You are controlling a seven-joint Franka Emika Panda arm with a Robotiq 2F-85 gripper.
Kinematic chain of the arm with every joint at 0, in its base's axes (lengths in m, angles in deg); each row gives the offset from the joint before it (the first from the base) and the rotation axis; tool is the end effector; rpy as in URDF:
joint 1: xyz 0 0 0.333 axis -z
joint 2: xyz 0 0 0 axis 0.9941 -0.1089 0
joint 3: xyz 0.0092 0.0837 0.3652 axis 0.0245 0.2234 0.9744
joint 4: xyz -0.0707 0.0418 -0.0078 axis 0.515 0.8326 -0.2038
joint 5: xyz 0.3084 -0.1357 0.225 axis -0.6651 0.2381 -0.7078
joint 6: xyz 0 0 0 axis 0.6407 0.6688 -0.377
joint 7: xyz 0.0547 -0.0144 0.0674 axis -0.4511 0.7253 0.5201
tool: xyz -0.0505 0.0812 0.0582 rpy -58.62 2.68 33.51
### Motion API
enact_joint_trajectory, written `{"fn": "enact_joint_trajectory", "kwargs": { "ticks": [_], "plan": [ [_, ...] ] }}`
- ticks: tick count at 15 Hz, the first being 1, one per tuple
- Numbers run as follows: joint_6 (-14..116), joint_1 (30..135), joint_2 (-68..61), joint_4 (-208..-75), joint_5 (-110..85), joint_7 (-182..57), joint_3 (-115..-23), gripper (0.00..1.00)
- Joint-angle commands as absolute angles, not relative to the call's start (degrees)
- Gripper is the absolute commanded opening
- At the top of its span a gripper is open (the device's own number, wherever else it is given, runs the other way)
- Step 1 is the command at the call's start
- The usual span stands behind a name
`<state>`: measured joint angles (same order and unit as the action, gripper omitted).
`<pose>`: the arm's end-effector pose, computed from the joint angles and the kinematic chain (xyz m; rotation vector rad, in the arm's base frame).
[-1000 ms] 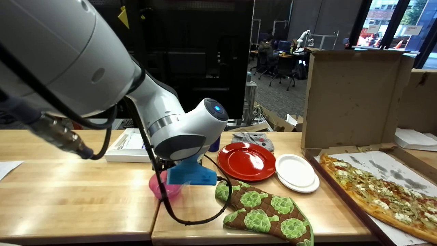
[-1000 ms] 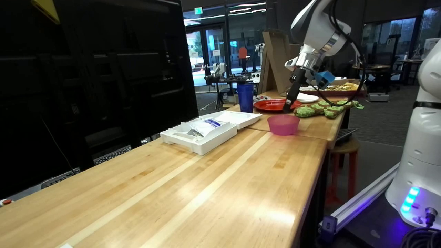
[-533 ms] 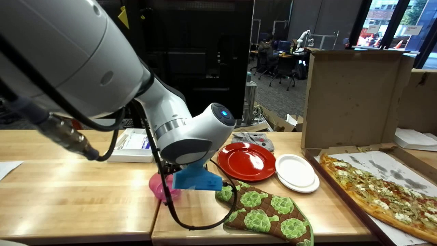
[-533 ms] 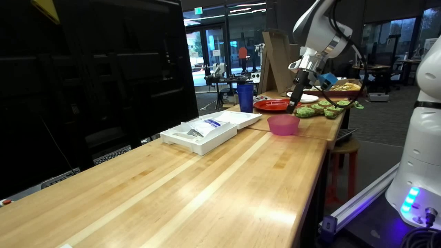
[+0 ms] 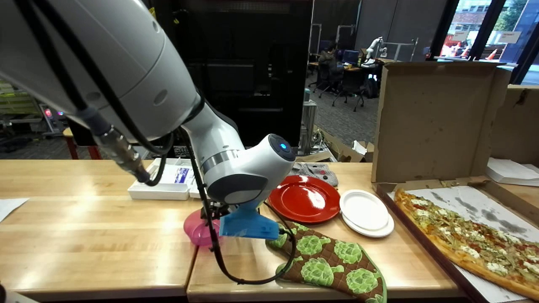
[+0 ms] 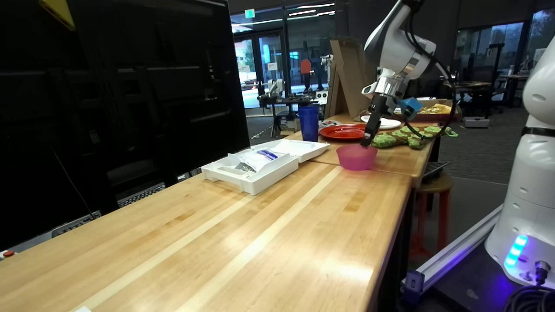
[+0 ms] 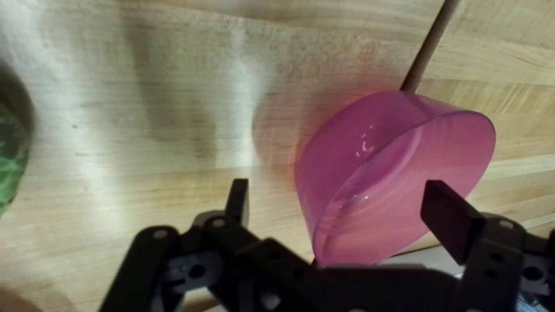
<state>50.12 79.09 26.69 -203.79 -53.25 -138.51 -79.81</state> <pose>0.3797 -0.0533 0.3400 -2.5476 -0.7661 -0.3026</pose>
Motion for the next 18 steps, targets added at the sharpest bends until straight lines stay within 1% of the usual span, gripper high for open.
{"fn": "enact_joint_trajectory", "kwargs": {
  "ticks": [1,2,3,4,8,12,13,18],
  "plan": [
    [48.7,80.9,24.7,-201.9,-54.7,-140.2,-78.4,0.94],
    [48.6,81.2,24.4,-201.6,-54.6,-140.3,-78.3,0.84],
    [48.5,81.4,24.3,-201.5,-54.5,-140.2,-78.1,0.71],
    [48.5,81.6,24.1,-201.3,-54.5,-140.3,-78.0,0.65],
    [48.1,82.3,23.9,-200.9,-54.5,-140.7,-77.6,0.32],
    [47.7,82.7,23.9,-200.8,-54.5,-141.3,-77.4,0.03],
    [47.6,82.8,24.0,-200.8,-54.5,-141.3,-77.4,0.0],
    [47.4,82.9,24.3,-200.7,-54.3,-141.1,-76.9,0.01]
  ]
}}
